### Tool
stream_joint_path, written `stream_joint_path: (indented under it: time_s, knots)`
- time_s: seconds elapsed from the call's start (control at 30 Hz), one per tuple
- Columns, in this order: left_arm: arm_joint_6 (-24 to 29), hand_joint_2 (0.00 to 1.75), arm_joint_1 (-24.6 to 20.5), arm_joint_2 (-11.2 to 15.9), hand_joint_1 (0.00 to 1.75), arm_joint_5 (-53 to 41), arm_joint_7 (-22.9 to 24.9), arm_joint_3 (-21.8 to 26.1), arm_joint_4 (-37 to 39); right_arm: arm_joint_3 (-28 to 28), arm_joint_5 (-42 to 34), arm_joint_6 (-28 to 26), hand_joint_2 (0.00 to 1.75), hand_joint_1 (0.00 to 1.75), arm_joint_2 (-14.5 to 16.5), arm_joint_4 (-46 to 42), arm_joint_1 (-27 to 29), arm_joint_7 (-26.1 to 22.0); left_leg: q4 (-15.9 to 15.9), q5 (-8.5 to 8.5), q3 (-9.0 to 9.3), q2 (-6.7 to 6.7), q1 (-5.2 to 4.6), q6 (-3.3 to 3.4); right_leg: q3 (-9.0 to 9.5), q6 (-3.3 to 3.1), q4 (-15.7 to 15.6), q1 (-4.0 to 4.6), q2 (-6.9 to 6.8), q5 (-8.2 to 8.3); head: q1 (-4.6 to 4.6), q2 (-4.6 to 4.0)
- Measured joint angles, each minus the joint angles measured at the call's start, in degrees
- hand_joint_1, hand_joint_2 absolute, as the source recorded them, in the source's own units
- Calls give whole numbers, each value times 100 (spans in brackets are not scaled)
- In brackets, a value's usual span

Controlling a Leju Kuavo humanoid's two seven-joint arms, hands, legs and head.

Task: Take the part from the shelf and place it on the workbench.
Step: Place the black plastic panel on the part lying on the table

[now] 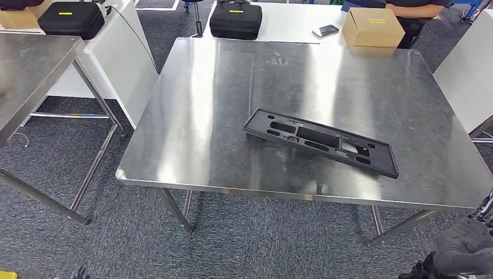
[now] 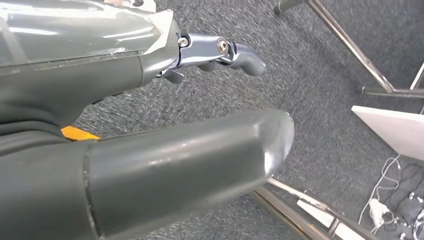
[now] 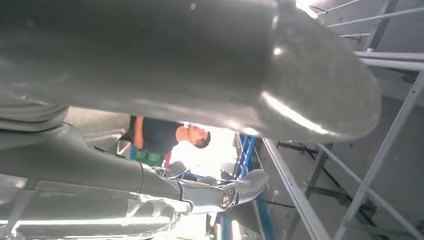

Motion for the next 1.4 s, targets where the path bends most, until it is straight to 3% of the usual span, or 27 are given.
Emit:
stream_joint_path:
  time_s: [0.07, 0.13, 0.2, 0.27, 0.3, 0.33, 0.37, 0.4, 0.47, 0.53, 0.6, 0.67, 0.77, 0.8, 0.83, 0.87, 0.9, 0.97, 1.03, 1.1, 1.13, 1.2, 1.27, 1.3, 1.33, 1.37, 1.4]
  knots:
    - [-8, 0, 0, -48, 0, -52, 45, 132, -45, -6, -82, 40, 0, 0, 30, 4, 59, 15, 31, 18, -20, -17, -9, -71, -25, -121, -10, 29, 39, 36, -11, 0]
    - [-16, 0, 10, -95, 0, -88, 83, 277, -72, -7, -183, 58, 0, 0, 60, 21, 100, 1, 95, -52, -49, -14, 14, -136, -85, -246, -10, -1, 34, 56, -24, 0]
    - [-3, 0, 28, -135, 0, -101, 117, 386, -94, -8, -294, 54, 0, 0, 82, 52, 122, -23, 448, -433, -168, 8, 41, -190, -148, -357, -13, -19, 14, 120, -34, 0]
    - [48, 0, 40, -166, 0, -85, 132, 427, -117, -6, -391, 42, 0, 0, 91, 109, 139, -30, 1140, -954, -380, 22, 47, -228, -219, -426, -6, 9, -9, 189, -40, 0]
    - [86, 0, 46, -175, 0, -64, 137, 437, -130, -2, -429, 36, 0, 0, 96, 149, 144, -30, 1438, -1107, -447, 22, 47, -236, -261, -439, 0, 25, -20, 224, -43, 0]
    - [120, 0, 55, -184, 0, -41, 143, 445, -144, 3, -452, 31, 0, 0, 99, 186, 145, -30, 1585, -1151, -441, 23, 47, -234, -302, -440, 5, 38, -27, 258, -43, 0]
    - [154, 0, 69, -193, 0, -15, 150, 452, -158, 8, -470, 26, 0, 0, 104, 224, 141, -30, 1496, -1072, -310, 23, 46, -217, -342, -433, 12, 49, -29, 287, -44, 0]
    - [177, 0, 82, -202, 0, 7, 155, 457, -175, 12, -481, 19, 0, 0, 107, 255, 134, -30, 1198, -921, -75, 23, 45, -189, -369, -419, 17, 57, -30, 308, -46, 0]
    - [202, 0, 104, -216, 0, 40, 165, 461, -219, 18, -497, -55, 0, 0, 111, 307, 113, -34, 370, -662, 483, 22, 27, -114, -396, -378, 24, 76, -34, 344, -44, 0]
    - [200, 0, 129, -224, 0, 66, 188, 460, -259, 22, -542, -209, 0, 0, 103, 353, 88, -53, -38, -582, 721, 19, -19, -67, -408, -306, 22, 82, -48, 393, -41, 0]
    - [192, 0, 154, -233, 0, 82, 215, 459, -275, 28, -618, -350, 0, 0, 84, 388, 79, -85, -86, -520, 685, 21, -55, -25, -420, -213, 8, 78, -58, 452, -42, 0]
    - [189, 0, 164, -254, 0, 84, 226, 460, -286, 31, -682, -425, 0, 0, 51, 407, 90, -120, -150, -418, 614, 47, -40, 54, -494, -176, 115, 81, -51, 350, -39, 0]
    - [187, 0, 167, -278, 0, 76, 224, 463, -299, 35, -761, -510, 0, 0, -5, 440, 105, -159, -184, -251, 421, 78, -22, 138, -812, -246, 980, 88, -33, -275, 5, 0]
    - [182, 0, 168, -284, 0, 65, 224, 464, -299, 38, -797, -556, 0, 0, -23, 455, 107, -174, -180, -196, 345, 84, -25, 140, -898, -240, 1330, 85, -30, -439, 14, 0]
    - [175, 0, 168, -290, 0, 49, 224, 464, -298, 42, -844, -612, 0, 0, -43, 469, 108, -191, -176, -140, 270, 89, -28, 137, -913, -201, 1554, 83, -29, -498, 16, 0]
    - [166, 0, 167, -294, 0, 27, 224, 464, -297, 47, -891, -666, 0, 0, -65, 484, 107, -211, -170, -84, 198, 93, -29, 128, -835, -138, 1601, 78, -29, -456, 18, 0]
    - [158, 0, 165, -298, 0, 6, 224, 466, -297, 50, -931, -705, 0, 0, -87, 496, 101, -228, -162, -36, 142, 95, -26, 115, -654, -67, 1422, 71, -30, -332, 19, 0]
    - [151, 0, 161, -304, 0, -33, 221, 470, -294, 57, -999, -756, 0, 0, -125, 517, 69, -261, -118, 51, 37, 93, -27, 69, -64, 19, 582, 55, -27, -115, 24, 0]
    - [155, 0, 159, -309, 0, -61, 204, 478, -292, 64, -1034, -774, 0, 0, -144, 533, 17, -280, -70, 135, -45, 93, -45, 6, 349, -27, -112, 78, -11, -109, 19, 0]
    - [178, 0, 163, -312, 0, -78, 168, 487, -291, 77, -1041, -776, 0, 0, -144, 556, -49, -288, -57, 222, -84, 92, -57, -52, 361, -127, -239, 109, -2, -130, 4, 1]
    - [196, 0, 167, -313, 0, -80, 147, 494, -291, 87, -1033, -776, 0, 0, -139, 571, -94, -286, -46, 238, -105, 85, -49, -78, 304, -187, -227, 83, -10, -97, 1, 1]
    - [241, 0, 182, -313, 0, -64, 125, 509, -291, 119, -982, -775, 0, 0, -120, 599, -199, -257, 139, -13, -196, 59, -27, -141, 201, -349, -224, 45, -26, 0, -16, 0]
    - [309, 0, 201, -314, 0, -14, 121, 514, -291, 147, -904, -775, 0, 0, -85, 624, -290, -201, 743, -622, -365, 36, 1, -209, 64, -467, -222, 44, -44, 121, -41, 0]
    - [355, 0, 211, -315, 0, 29, 122, 511, -291, 158, -864, -772, 0, 0, -63, 638, -333, -170, 1127, -871, -447, 33, 14, -235, 1, -489, -215, 51, -52, 182, -44, 0]
    - [402, 0, 224, -315, 0, 76, 125, 504, -292, 169, -828, -768, 0, 0, -41, 655, -378, -141, 1454, -1007, -490, 32, 26, -255, -70, -491, -204, 58, -57, 245, -47, 0]
    - [446, 0, 241, -315, 0, 129, 127, 492, -294, 179, -799, -762, 0, 0, -22, 671, -421, -116, 1615, -985, -462, 32, 34, -263, -140, -481, -187, 62, -61, 300, -47, 0]
    - [484, 0, 262, -315, 0, 174, 131, 474, -299, 187, -776, -754, 0, 0, -5, 686, -461, -95, 1577, -856, -341, 32, 41, -262, -209, -462, -163, 63, -61, 345, -48, 0]
